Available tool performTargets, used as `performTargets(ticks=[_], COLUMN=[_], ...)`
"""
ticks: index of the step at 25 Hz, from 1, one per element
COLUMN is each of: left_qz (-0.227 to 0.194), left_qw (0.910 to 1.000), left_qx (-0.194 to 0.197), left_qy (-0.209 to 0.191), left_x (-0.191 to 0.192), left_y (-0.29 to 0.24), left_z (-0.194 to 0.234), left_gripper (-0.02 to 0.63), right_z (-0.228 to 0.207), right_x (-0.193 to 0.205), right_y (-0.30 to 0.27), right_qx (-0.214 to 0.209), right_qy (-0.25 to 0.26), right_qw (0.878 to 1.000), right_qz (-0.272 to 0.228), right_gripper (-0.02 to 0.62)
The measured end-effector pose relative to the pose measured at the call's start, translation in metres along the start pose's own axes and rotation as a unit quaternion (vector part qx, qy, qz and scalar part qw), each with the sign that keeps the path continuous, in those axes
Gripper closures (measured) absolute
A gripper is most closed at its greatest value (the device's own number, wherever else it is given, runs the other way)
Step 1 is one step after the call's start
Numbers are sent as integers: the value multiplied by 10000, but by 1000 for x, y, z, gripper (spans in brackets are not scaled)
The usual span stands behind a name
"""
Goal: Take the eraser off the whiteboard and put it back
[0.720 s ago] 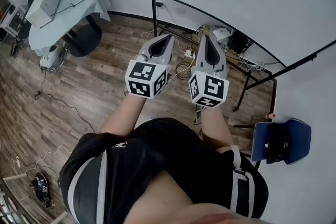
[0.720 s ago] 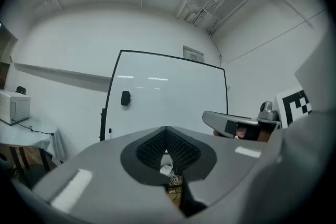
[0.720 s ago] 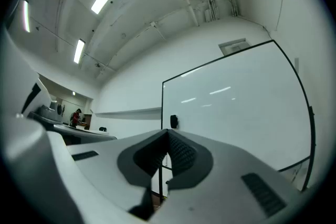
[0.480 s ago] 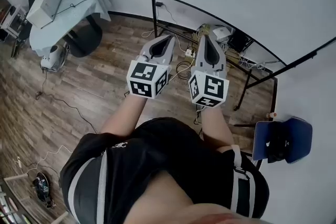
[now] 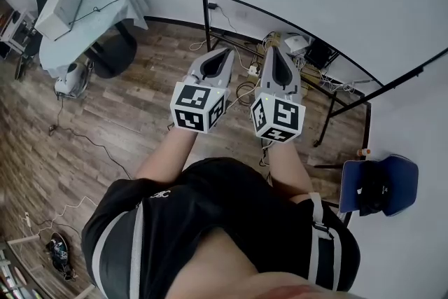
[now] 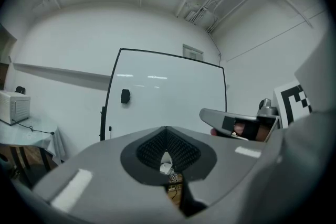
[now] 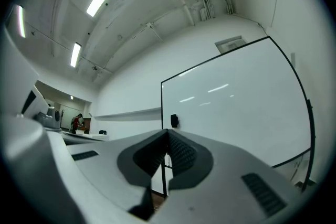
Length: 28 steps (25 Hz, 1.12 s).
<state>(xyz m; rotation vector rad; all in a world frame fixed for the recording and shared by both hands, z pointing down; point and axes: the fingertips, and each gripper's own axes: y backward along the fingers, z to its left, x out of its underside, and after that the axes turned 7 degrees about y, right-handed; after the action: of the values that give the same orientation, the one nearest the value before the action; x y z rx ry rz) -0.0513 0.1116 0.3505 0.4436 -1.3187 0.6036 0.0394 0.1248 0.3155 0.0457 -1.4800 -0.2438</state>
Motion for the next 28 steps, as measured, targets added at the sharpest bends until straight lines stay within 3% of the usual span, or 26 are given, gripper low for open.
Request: performTargets(ticks=[11,18,28], left_qz=[-188,56,37], left_qw=[9997,9993,9998], left_qx=[60,133,-39], left_qy=[169,341,184], left_x=[-11,9,6], left_y=[9,8,-70], left_z=[52,83,119], left_gripper=[599,599,600], right_z=[24,34,3], right_x=[2,25,51], right_y=[-27,-43,-121], right_qx=[370,489,302], right_qy=[99,226,168], right_qw=[9992,9985,9994], right_qz=[-99,127,49], right_gripper=[591,591,591])
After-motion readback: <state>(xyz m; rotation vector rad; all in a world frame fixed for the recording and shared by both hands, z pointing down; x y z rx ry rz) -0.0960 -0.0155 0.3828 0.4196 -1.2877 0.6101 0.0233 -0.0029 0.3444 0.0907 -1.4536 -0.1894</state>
